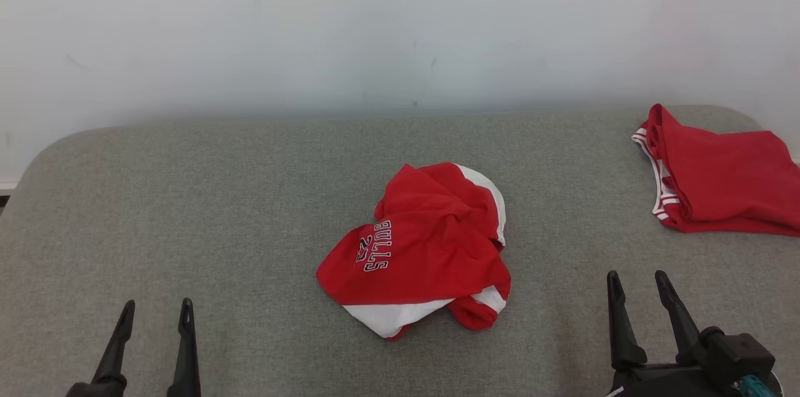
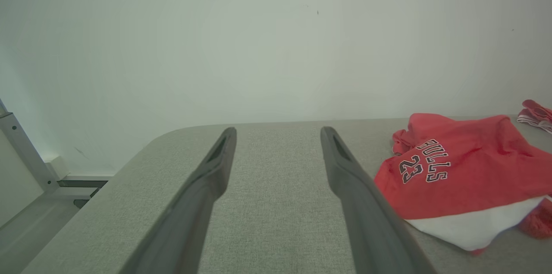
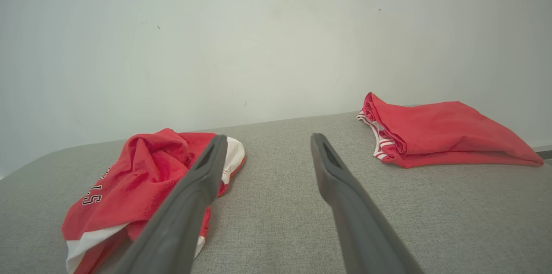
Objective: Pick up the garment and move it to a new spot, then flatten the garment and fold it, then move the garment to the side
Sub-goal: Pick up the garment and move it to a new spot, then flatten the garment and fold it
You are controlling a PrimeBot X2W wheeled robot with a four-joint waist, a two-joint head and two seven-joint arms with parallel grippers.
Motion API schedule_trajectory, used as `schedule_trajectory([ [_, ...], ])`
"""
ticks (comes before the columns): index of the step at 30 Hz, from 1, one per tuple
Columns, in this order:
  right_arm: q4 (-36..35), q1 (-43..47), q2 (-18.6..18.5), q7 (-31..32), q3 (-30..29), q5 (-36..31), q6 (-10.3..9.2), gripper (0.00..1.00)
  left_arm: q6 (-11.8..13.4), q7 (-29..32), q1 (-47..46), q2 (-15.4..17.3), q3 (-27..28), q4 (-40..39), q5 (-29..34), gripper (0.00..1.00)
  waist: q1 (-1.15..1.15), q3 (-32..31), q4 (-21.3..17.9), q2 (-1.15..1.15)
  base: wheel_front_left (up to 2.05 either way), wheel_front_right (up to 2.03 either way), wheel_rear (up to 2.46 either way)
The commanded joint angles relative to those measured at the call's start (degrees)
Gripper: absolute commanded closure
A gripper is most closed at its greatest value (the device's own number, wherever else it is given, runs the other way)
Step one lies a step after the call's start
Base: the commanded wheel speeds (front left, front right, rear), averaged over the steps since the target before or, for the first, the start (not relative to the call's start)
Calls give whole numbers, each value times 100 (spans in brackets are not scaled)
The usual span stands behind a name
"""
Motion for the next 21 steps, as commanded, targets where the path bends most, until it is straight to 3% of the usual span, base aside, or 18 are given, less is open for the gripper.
schedule_trajectory([
  [1, -3, 35, 7, 14, -1, 21, -16, 0, 26, -28, 51, -15, -19, 12, 52, 0, 0, -17, 33, 0, 0, 0, 0],
  [21, -46, 93, 9, 88, 96, -36, -16, 0, 68, 78, 27, 121, -228, 169, 330, 0, 0, -37, 71, 0, 0, 0, 0],
])
